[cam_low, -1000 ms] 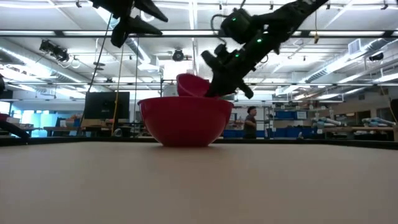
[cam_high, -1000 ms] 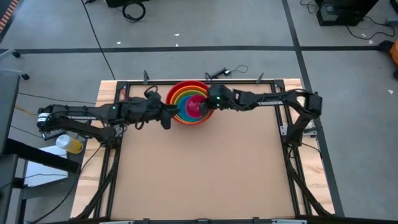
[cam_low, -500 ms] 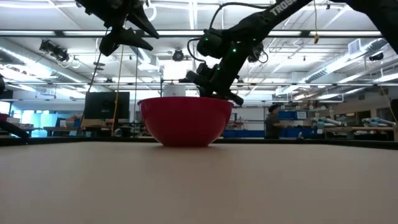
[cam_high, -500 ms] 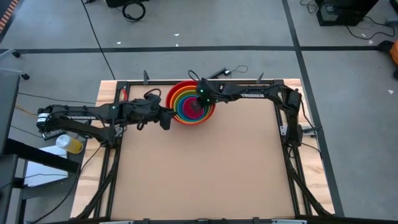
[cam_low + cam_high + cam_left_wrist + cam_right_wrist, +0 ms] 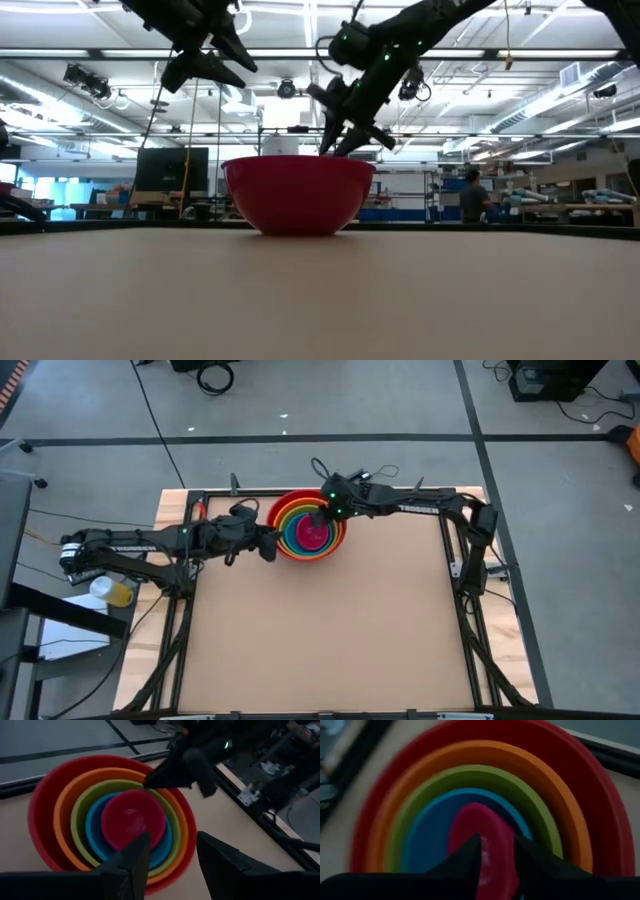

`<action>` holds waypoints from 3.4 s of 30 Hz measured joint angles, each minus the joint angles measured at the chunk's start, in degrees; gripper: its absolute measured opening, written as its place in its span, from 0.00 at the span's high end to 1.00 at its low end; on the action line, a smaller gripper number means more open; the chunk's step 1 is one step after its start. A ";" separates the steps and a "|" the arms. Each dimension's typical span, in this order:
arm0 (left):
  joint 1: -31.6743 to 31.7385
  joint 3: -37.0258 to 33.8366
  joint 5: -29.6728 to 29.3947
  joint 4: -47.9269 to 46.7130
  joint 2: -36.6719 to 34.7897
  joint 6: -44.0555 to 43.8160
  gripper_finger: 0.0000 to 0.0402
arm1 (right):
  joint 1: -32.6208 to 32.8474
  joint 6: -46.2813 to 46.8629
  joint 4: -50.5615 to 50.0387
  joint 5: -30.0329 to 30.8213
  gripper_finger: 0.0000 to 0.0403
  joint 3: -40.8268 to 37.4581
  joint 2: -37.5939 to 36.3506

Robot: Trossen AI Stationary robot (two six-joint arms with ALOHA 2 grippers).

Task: Nest bowls inside each other
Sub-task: Stack the pink bowl on top of the blue bowl, then return to Home Position

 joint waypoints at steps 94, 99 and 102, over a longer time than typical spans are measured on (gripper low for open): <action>-4.13 -30.09 25.83 5.28 -53.56 38.03 0.98 | 19.62 -31.61 41.88 -10.87 0.98 -76.40 -96.40; -4.13 -26.50 25.83 -3.35 -55.81 40.46 0.98 | 19.16 -26.68 27.87 -10.84 0.98 -76.41 -104.03; -4.13 -28.40 25.81 -2.61 -57.35 40.09 0.98 | 19.16 -25.38 26.76 -10.59 0.98 -76.90 -105.87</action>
